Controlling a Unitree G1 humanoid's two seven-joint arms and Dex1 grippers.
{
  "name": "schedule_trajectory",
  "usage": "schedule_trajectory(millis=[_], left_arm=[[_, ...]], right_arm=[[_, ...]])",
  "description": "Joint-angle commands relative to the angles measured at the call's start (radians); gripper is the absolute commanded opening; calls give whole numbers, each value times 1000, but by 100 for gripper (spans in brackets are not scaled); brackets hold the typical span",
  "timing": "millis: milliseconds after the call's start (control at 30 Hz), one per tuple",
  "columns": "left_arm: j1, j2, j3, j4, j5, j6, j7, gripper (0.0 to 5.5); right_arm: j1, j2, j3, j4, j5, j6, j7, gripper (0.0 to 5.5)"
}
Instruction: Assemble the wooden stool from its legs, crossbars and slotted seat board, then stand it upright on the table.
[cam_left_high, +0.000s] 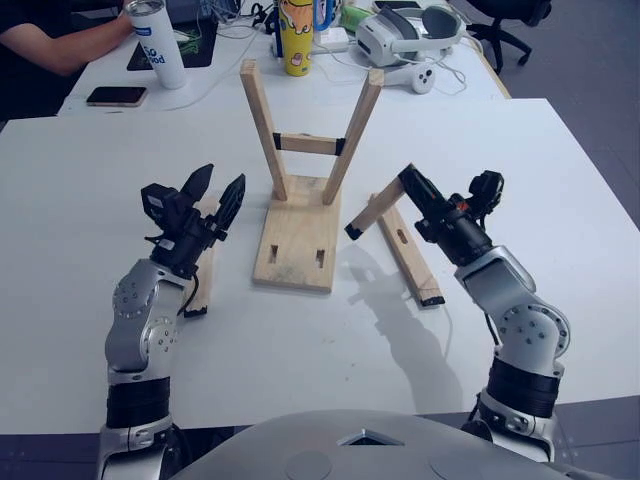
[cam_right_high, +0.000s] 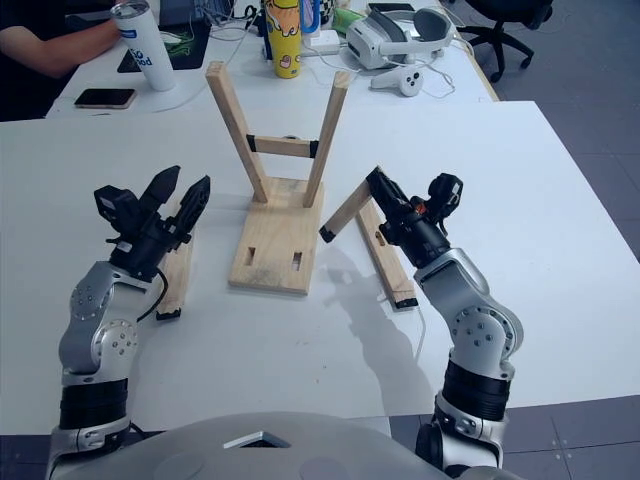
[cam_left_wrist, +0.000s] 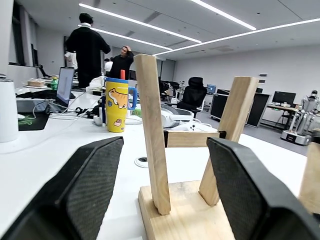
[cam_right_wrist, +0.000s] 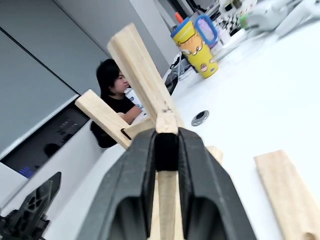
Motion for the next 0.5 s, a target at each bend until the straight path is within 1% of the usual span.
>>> schedule_trajectory(millis=[33,167,500], left_arm=[[33,-32,-17,-13,18,-21,18,309],[36,-48,-37,-9,28,-30,20,309],[16,-43,-49,4,33,-22,10,309]], right_arm=[[45,-97,-32,-45,-106,-53,20,43],[64,-116,-6,4,-223,-149,67,43],[77,-72,55,83,-353,-273,108,43]])
